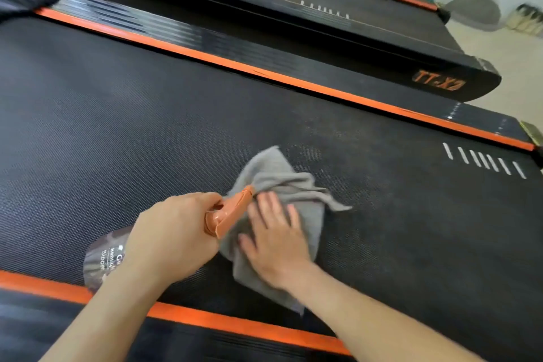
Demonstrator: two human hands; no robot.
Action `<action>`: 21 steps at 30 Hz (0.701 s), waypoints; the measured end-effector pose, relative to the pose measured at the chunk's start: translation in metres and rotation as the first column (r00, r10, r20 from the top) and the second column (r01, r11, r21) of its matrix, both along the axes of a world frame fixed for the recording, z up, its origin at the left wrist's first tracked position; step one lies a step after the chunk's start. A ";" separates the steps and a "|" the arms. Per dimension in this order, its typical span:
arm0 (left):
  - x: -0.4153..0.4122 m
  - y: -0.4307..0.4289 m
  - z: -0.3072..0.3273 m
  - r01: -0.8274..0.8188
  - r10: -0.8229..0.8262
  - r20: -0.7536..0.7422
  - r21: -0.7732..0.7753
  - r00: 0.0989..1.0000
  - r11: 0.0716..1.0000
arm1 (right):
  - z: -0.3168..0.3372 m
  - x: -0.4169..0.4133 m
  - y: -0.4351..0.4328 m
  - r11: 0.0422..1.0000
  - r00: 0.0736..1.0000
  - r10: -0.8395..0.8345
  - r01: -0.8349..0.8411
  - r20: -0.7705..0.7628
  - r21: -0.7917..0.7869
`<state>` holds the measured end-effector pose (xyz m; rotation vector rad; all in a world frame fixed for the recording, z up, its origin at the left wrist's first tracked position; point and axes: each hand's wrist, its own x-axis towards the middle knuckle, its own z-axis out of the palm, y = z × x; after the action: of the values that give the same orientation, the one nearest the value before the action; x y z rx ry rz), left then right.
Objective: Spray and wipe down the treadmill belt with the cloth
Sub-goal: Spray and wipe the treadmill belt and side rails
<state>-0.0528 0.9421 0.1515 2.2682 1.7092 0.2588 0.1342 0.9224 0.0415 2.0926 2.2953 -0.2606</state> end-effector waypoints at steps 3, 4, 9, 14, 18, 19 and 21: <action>-0.003 -0.005 0.002 -0.019 0.017 0.062 0.023 0.998 1.000 | 0.010 0.015 0.011 0.984 0.984 0.176 -0.175 -0.021 0.036; -0.006 -0.006 0.005 -0.036 0.033 0.105 0.027 0.994 0.999 | 0.012 0.040 0.020 0.992 0.992 0.123 -0.123 -0.005 0.015; -0.025 -0.010 0.018 -0.192 0.177 0.410 -0.004 0.895 0.981 | 0.023 0.166 0.054 0.765 0.768 -0.640 0.640 0.023 -0.065; -0.042 -0.005 0.012 -0.352 0.309 0.707 -0.091 0.636 0.932 | 0.011 0.039 0.093 0.878 0.877 -0.477 0.478 -0.051 0.012; -0.028 0.010 0.008 -0.435 0.286 0.826 -0.055 0.486 0.899 | 0.006 -0.070 0.081 0.995 0.990 0.101 -0.099 -0.093 0.029; -0.024 0.014 0.006 -0.452 0.278 0.835 -0.040 0.474 0.891 | 0.010 -0.067 0.078 0.983 0.979 0.182 -0.183 -0.096 0.001; -0.019 0.019 0.002 -0.464 0.266 0.846 -0.025 0.462 0.886 | 0.013 -0.024 0.082 0.985 0.984 0.175 -0.175 -0.036 -0.001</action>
<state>-0.0716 0.9608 0.1530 1.3614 1.5781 1.4357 0.1098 1.0048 0.0541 1.8829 2.4776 -0.2990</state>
